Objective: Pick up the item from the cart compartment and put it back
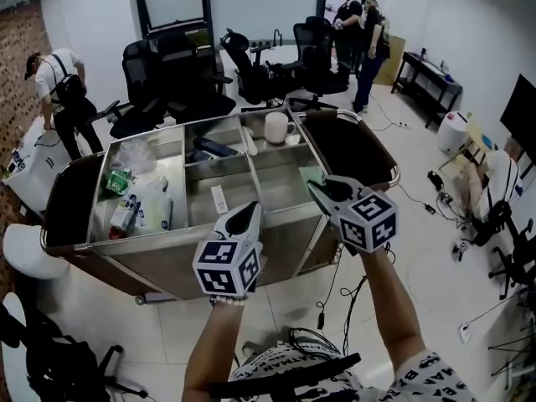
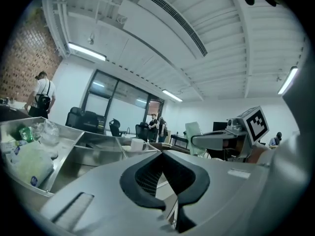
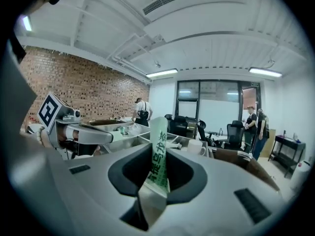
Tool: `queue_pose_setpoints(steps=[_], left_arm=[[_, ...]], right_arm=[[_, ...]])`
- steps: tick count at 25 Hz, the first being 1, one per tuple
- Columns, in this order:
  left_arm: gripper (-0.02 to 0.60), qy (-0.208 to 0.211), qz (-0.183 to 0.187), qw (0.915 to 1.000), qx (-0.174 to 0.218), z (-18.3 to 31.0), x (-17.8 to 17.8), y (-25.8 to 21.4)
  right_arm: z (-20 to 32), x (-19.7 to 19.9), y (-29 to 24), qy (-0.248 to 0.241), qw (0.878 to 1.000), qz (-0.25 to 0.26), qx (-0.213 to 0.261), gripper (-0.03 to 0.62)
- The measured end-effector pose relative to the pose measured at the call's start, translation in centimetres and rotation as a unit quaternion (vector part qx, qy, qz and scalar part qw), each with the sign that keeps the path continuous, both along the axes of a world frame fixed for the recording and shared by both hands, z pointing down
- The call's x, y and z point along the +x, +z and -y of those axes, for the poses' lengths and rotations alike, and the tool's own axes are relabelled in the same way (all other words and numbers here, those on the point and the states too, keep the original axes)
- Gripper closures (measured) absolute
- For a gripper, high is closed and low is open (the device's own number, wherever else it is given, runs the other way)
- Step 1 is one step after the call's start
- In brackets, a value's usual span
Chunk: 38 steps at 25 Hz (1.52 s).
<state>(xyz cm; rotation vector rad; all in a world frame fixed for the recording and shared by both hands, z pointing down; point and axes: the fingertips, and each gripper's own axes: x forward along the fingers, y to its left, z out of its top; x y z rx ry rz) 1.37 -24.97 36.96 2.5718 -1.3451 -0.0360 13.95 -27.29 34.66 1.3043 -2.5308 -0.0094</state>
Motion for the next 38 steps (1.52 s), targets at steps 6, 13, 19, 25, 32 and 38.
queue_pose_setpoints(steps=[6,13,19,25,32,38], left_arm=[[0.581,-0.018,-0.001,0.9998,0.004,2.4,-0.4,-0.6],[0.581,-0.029,0.005,0.9996,-0.002,5.3,-0.7,-0.6],[0.581,-0.043,0.004,0.9984,-0.036,7.1,-1.6,-0.5],[0.581,-0.054,0.002,0.9971,-0.054,8.2,-2.7,0.1],[0.581,-0.057,0.002,0.9955,-0.075,7.9,-3.5,2.1],[0.581,-0.059,-0.007,0.9945,-0.086,7.0,-3.7,3.2]], right_arm=[[5.2,0.4,-0.4,-0.023,0.998,-0.054,-0.004,0.511],[11.1,-1.2,2.2,-0.062,0.988,-0.135,-0.051,0.511],[13.1,-1.9,8.5,-0.107,0.951,-0.237,-0.166,0.508],[13.8,-2.0,14.1,-0.139,0.899,-0.330,-0.252,0.507],[13.4,-1.8,19.7,-0.175,0.830,-0.429,-0.311,0.424],[13.0,-1.3,21.7,-0.193,0.797,-0.466,-0.331,0.359]])
